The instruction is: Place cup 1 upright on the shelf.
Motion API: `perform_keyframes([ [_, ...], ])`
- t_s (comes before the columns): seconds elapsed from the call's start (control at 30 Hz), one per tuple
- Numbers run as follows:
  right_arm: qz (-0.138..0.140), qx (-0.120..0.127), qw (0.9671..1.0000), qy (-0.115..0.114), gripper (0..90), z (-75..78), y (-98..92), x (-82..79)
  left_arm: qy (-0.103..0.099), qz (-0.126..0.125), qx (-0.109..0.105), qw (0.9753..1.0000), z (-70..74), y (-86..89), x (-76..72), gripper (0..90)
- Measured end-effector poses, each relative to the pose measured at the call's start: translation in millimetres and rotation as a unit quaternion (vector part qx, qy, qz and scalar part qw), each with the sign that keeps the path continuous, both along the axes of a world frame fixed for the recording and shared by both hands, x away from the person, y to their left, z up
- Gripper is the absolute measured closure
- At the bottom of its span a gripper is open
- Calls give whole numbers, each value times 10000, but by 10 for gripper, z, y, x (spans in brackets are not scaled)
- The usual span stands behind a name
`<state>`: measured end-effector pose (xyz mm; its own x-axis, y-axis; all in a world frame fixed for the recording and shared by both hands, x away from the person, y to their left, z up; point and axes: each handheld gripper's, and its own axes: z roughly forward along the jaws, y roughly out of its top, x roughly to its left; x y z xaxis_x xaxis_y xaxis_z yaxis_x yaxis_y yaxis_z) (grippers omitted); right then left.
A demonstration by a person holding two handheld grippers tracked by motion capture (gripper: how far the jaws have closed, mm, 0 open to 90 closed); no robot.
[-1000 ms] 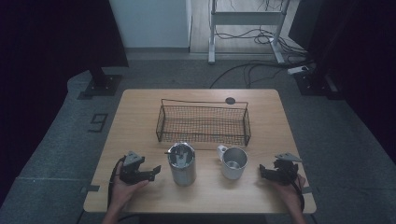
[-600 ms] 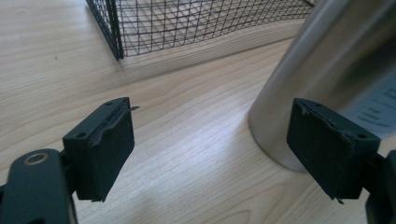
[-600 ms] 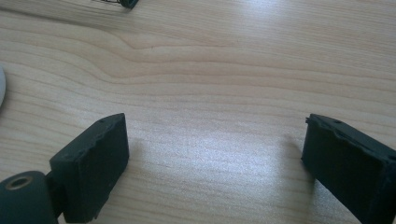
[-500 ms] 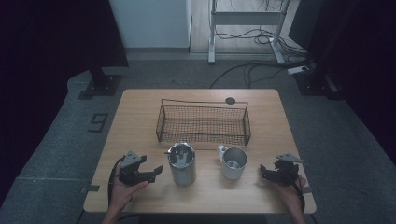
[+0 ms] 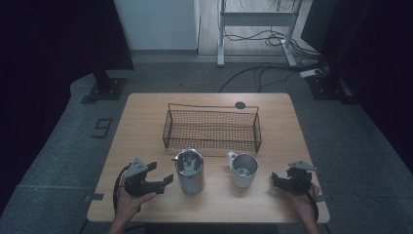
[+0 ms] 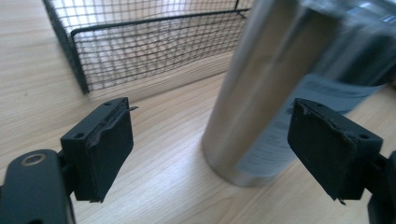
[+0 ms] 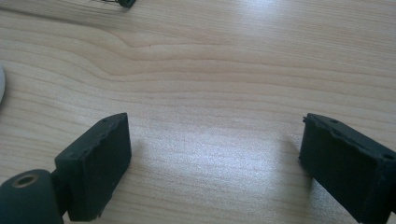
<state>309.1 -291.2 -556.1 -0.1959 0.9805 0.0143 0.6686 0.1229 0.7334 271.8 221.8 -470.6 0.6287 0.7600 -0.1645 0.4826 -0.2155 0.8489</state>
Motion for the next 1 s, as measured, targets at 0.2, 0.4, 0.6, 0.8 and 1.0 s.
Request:
perform_keyframes([
  [0.2, -6, 0, 10000, -1, 89, 0, 0, -1, -26, -146, -74, 9999, 43, -72, -42, 145],
  [0.4, -12, 0, 10000, -3, 91, 1, -1, -1, -27, -262, -107, 9996, 63, -182, -71, 136],
  [0.6, -15, 0, 10000, -4, 93, 1, -1, -2, -28, -381, -120, 9992, 94, -275, -80, 119],
  [0.8, -23, 0, 10000, -4, 96, 1, -1, -2, 16, -513, -128, 9986, 107, -348, -70, 74],
  [1.0, -43, -6, 10000, 0, 98, 3, -1, -4, -17, -619, -169, 9979, 126, -391, -83, 39],
])
